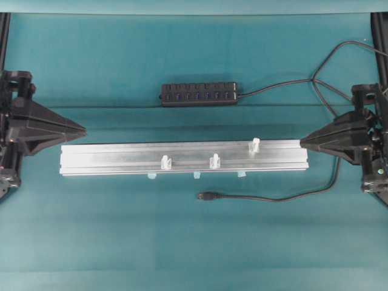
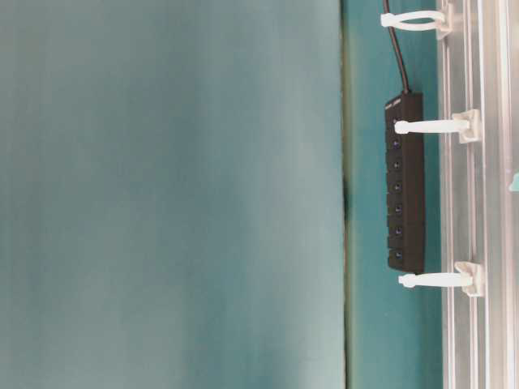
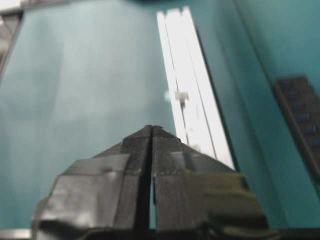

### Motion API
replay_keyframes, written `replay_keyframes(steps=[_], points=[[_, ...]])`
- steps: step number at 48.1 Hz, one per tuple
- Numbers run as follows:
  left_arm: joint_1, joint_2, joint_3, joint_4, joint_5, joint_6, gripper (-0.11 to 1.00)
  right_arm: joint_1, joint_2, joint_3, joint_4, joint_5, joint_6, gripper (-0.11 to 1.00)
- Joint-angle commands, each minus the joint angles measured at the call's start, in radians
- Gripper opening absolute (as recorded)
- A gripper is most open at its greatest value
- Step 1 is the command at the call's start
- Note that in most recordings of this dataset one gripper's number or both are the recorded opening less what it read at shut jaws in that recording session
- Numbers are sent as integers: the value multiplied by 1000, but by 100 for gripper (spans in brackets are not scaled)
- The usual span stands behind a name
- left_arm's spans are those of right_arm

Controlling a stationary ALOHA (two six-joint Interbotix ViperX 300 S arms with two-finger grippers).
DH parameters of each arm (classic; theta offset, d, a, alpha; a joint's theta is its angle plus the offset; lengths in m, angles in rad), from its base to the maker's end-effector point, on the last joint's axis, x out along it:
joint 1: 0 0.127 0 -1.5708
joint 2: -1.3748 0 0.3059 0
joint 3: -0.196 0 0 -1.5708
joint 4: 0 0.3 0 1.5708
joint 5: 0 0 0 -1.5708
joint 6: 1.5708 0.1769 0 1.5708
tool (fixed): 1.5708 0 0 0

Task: Pass the USB cable through three rings with both arms.
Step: 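Move the right gripper toward the black USB cable plug near the rail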

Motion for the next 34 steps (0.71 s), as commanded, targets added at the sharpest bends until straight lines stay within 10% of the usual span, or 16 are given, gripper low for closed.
replay_keyframes(steps=[1,34], points=[[-3,18,-35,5,3,6,2,2,44,-64,2,64,11,-10],[-3,58,-80,8,61,71,2,48,512,-420,-8,462,3,-9]])
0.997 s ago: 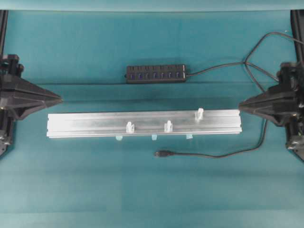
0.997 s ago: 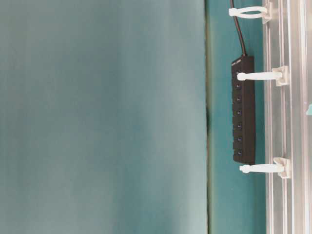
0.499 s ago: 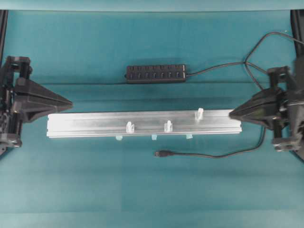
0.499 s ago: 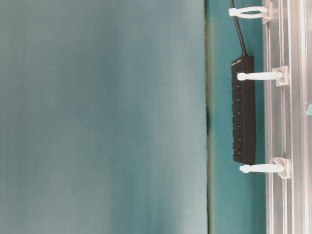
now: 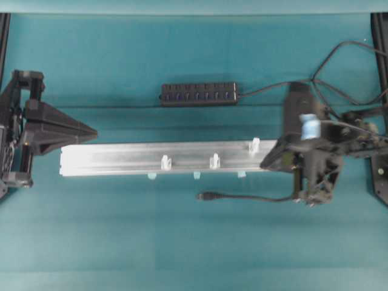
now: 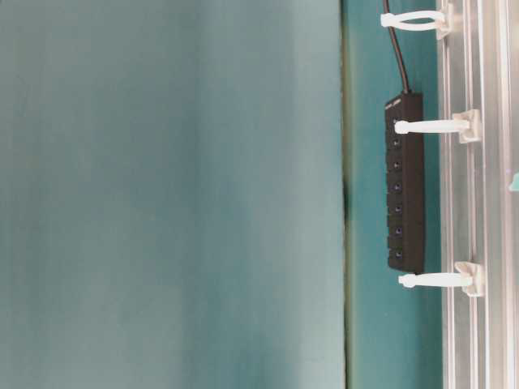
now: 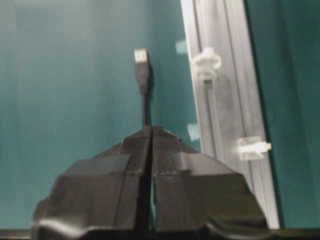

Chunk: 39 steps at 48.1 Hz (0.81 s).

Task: Pass the USB cable through three rings with both arms.
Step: 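Move the right gripper toward the black USB cable plug near the rail, then lower the right gripper over the cable just behind the USB plug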

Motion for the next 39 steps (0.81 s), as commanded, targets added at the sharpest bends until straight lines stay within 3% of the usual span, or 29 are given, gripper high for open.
replay_keyframes(steps=[1,10,15,22,27,31,39], points=[[-2,2,-28,3,-5,0,2,3,41,-71,-5,64,5,-9],[-2,2,-26,3,-5,0,2,5,132,-164,-5,227,0,-5],[-2,3,-28,3,-5,2,2,3,176,-206,-5,291,0,5],[-2,3,-31,3,-5,2,2,15,236,-265,-12,337,6,38],[-2,2,-32,3,-5,0,2,35,264,-287,-52,364,6,69],[-2,2,-32,3,-8,2,2,44,279,-285,-72,365,5,87],[-2,0,-44,3,-11,2,2,51,310,-279,-80,314,3,82]])
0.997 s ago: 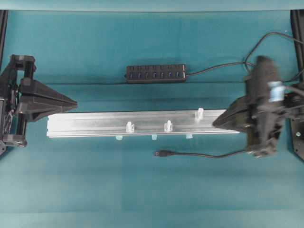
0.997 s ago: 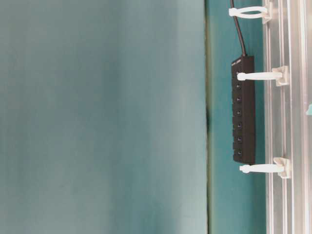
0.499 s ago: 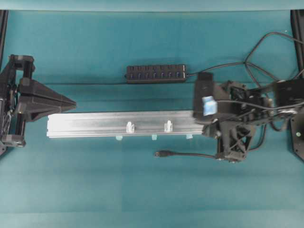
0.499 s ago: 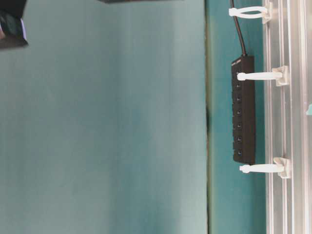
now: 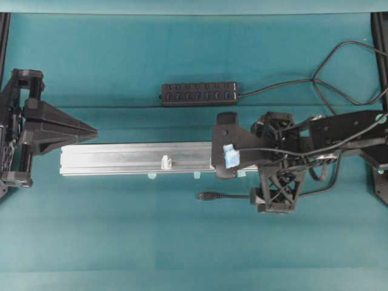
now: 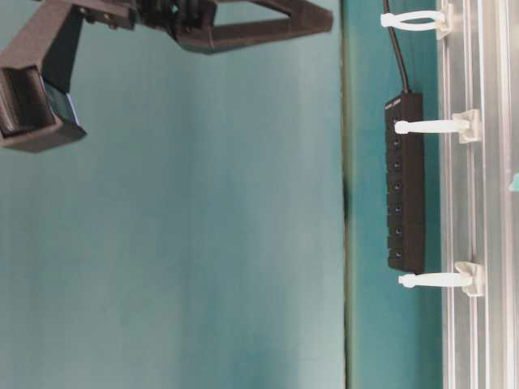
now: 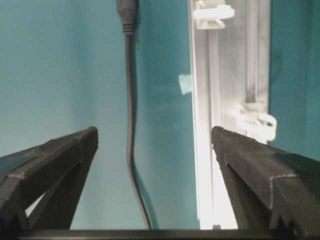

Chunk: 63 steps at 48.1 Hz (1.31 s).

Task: Pass the USB cable through three rings with both arms.
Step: 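Lower the right gripper over the cable just behind the USB plug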

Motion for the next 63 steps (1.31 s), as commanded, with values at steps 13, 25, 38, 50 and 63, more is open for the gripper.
replay_keyframes(steps=[13,25,38,50,63], points=[[-2,2,-35,3,-5,3,2,17,84,2,-8,-127,0,81],[-2,5,-34,3,-5,2,2,40,152,18,-6,-178,-6,80],[-2,6,-32,3,-3,2,2,41,192,38,-6,-264,-8,76],[-2,6,-31,3,-3,0,2,46,204,26,-6,-262,-3,63],[-2,8,-31,3,-3,0,2,52,212,-5,-3,-210,-2,0]])
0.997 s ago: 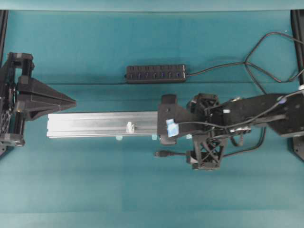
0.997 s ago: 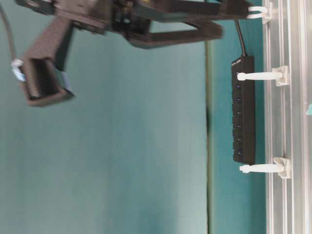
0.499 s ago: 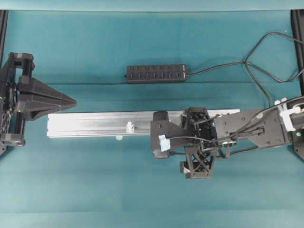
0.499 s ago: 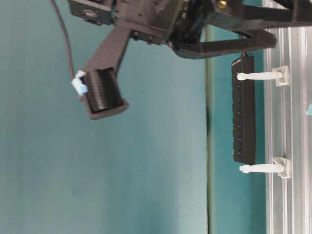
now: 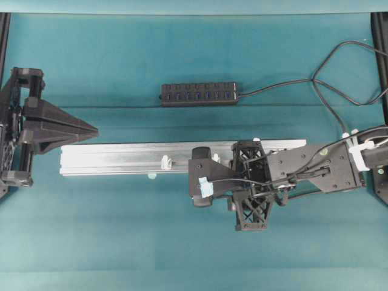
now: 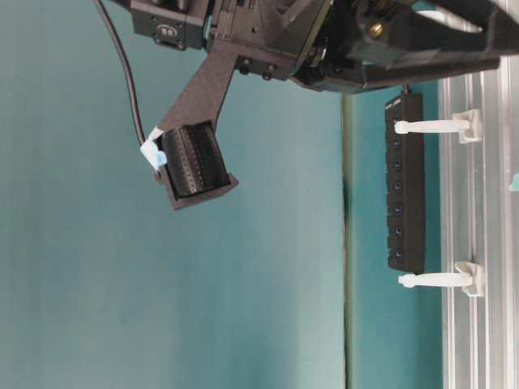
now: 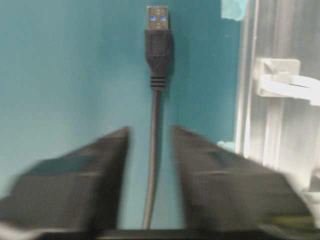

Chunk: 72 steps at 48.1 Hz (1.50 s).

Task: Pass the USB cable through three rings with both arms.
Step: 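Lower the right gripper over the cable just behind the USB plug, then close the right gripper on the cable behind the USB-A plug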

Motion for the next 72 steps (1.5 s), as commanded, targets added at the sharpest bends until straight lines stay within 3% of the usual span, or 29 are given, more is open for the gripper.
replay_keyframes(steps=[1,8,29,36,41,47,49,72], points=[[-2,2,-23,3,-6,-2,2,3,-5,-18,2,3,-2,-2],[-2,2,-25,3,-5,-2,2,2,-6,-17,0,-31,-11,-10],[-3,2,-25,3,5,-3,2,-21,-5,-20,9,-52,-3,-9],[-3,2,-25,3,18,-2,2,-23,-5,-18,9,-58,3,4],[-3,2,-25,2,32,-2,2,-23,-3,-14,9,-58,8,26],[-3,5,-25,2,40,-2,2,-23,0,3,6,-58,21,62],[-3,6,-25,2,40,-2,2,-23,2,8,5,-60,25,69],[-3,35,-31,3,35,-2,2,-21,63,54,6,-149,23,62]])
